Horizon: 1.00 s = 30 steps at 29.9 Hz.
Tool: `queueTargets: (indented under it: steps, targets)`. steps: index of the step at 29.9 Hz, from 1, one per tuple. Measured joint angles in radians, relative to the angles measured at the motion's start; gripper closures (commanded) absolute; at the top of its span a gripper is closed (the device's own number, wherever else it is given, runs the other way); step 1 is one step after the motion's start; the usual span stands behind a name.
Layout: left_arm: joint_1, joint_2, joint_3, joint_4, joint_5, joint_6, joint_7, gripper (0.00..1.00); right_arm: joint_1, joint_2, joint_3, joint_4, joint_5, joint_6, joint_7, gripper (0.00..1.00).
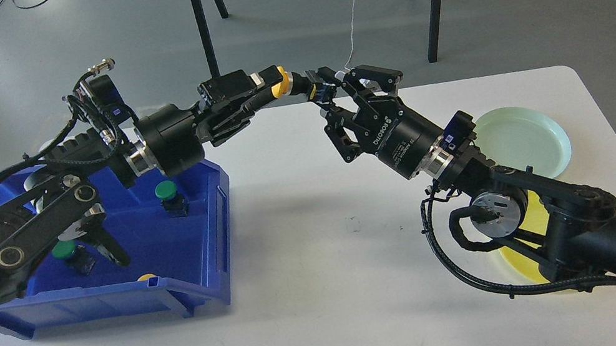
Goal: Pass button and place on color plate
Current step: 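Carry the yellow button with the right gripper over the yellow plate, then open the right gripper to drop the button onto the yellow plate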
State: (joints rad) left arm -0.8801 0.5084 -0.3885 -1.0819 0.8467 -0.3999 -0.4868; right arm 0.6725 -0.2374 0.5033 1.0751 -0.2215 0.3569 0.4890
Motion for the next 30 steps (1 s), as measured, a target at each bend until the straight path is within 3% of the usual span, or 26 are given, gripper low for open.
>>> queueTargets:
  steps: [4, 11, 15, 22, 30]
  targets:
    - [0.0, -0.005, -0.001, 0.006, -0.013, 0.0, -0.002, 0.03, -0.038, -0.111, -0.004, 0.081, -0.009, -0.033, 0.0, 1.0]
    - [0.009, -0.008, -0.001, 0.015, -0.016, 0.001, -0.002, 0.03, -0.256, -0.54, 0.0, 0.381, -0.016, -0.165, -0.001, 1.0]
    - [0.011, -0.008, -0.001, 0.017, -0.017, 0.001, -0.002, 0.03, -0.424, -0.713, 0.01, 0.513, -0.015, -0.275, 0.0, 1.0]
    - [0.014, -0.008, -0.001, 0.02, -0.026, 0.001, -0.002, 0.03, -0.628, -0.775, 0.013, 0.544, 0.011, -0.383, 0.0, 1.0]
    - [0.015, -0.007, -0.001, 0.02, -0.044, 0.001, -0.002, 0.03, -0.666, -0.751, 0.018, 0.502, 0.221, -0.477, 0.0, 1.0]
